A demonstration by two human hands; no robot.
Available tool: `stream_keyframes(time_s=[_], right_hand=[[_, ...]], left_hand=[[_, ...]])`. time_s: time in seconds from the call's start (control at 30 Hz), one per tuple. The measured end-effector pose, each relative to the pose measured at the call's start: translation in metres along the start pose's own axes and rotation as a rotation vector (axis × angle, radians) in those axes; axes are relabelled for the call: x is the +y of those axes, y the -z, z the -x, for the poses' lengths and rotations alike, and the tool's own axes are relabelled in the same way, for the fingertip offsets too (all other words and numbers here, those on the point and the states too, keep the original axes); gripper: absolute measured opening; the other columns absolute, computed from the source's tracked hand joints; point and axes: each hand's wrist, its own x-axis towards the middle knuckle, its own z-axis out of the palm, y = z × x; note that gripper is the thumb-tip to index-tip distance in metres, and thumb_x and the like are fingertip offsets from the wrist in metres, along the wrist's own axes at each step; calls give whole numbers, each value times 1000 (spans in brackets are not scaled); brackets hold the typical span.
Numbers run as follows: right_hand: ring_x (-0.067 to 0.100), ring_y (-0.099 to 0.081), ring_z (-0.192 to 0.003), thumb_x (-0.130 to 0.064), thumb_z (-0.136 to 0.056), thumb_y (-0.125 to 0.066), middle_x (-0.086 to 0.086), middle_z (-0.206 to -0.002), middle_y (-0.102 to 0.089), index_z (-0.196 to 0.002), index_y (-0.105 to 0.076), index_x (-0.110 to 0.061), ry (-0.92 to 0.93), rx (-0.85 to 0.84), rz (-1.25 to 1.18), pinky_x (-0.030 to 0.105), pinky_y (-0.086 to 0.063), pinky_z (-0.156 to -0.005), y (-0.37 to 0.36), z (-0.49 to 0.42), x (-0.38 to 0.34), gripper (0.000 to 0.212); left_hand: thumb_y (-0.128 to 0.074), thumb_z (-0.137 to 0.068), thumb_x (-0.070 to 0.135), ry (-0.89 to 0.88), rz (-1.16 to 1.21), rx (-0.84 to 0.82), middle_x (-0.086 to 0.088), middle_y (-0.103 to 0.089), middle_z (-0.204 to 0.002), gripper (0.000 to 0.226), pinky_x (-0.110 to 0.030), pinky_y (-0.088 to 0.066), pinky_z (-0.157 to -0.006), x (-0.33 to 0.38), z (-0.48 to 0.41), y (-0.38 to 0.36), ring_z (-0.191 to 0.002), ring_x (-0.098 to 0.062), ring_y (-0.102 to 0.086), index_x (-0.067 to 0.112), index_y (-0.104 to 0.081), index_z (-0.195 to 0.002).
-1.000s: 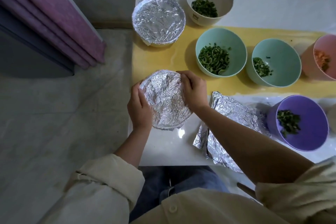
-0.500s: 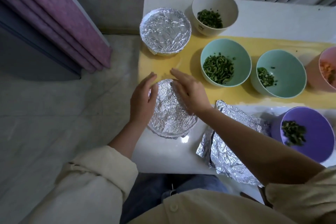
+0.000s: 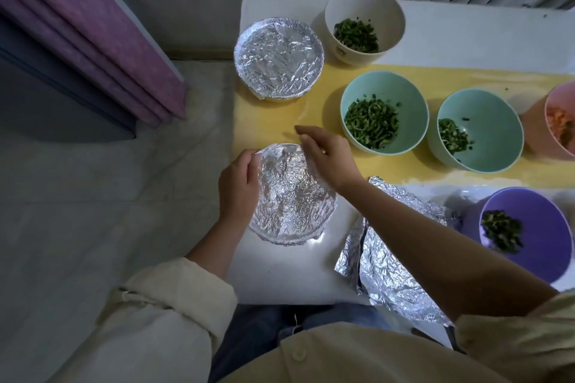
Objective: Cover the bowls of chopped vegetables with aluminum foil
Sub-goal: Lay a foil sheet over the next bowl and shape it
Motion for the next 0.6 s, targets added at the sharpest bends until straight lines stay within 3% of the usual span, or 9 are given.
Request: stream_keyframes(time_s=[0.1, 0.17, 0.23, 0.33, 0.43, 0.5, 0.6], right_hand=[[4, -52, -118, -17, -100, -50, 2, -131, -61, -133, -58, -11, 65, 243, -2, 14, -37, -99, 3, 22, 0, 35], [5, -45, -125, -18, -99, -48, 3, -139, -55, -138, -52, -9, 74, 257, 13, 14, -31, -104, -6, 39, 2, 40], [9, -44, -129, -24, -99, -45, 3, -142, -51, -142, -46, -9, 16, 204, -45, 21, -32, -108, -19, 52, 6, 45], [5, -52, -121, -17, -102, -44, -3, -131, -59, -136, -54, -10, -50, 261, -166, 25, -40, -106, -33, 56, 12, 36], [3, -60, -88, -12, -103, -43, -6, -101, -68, -124, -63, -16, -107, 318, -253, 19, -46, -84, -39, 50, 11, 29], [6, -57, -81, -17, -104, -41, -9, -91, -66, -112, -65, -25, -168, 300, -317, 21, -45, -77, -40, 48, 11, 27], [4, -42, -61, -26, -105, -38, -12, -67, -48, -76, -51, -27, -321, 187, -431, 28, -36, -63, -31, 48, 9, 32]], left_hand=[[-37, -95, 36, 215, -61, 137, -13, -69, -83, 40, -33, -29, -63, -1, 16, 8, -80, -38, -63, 6, -64, -97], [-42, -96, 35, 285, -8, 179, -10, -71, -110, 37, -32, -39, -76, 1, 22, 12, -101, -31, -64, 8, -63, -111], [-43, -99, 28, 222, 112, 166, -6, -65, -126, 40, -22, -40, -88, 3, 23, 11, -111, -18, -60, 6, -60, -127], [-40, -99, 23, 169, 235, 166, -6, -68, -111, 41, -13, -40, -81, 2, 25, 4, -92, -1, -56, 1, -63, -125], [-38, -100, 21, 239, 270, 192, -17, -67, -92, 37, -20, -39, -69, -5, 24, 0, -74, -12, -52, -1, -65, -114], [-38, -101, 20, 265, 321, 177, -19, -58, -77, 31, -26, -37, -63, -6, 23, -2, -62, -9, -41, 3, -64, -96], [-39, -99, 29, 319, 380, 124, 2, -38, -60, 32, -34, -29, -61, -4, 20, 1, -56, -9, -31, 22, -42, -68]])
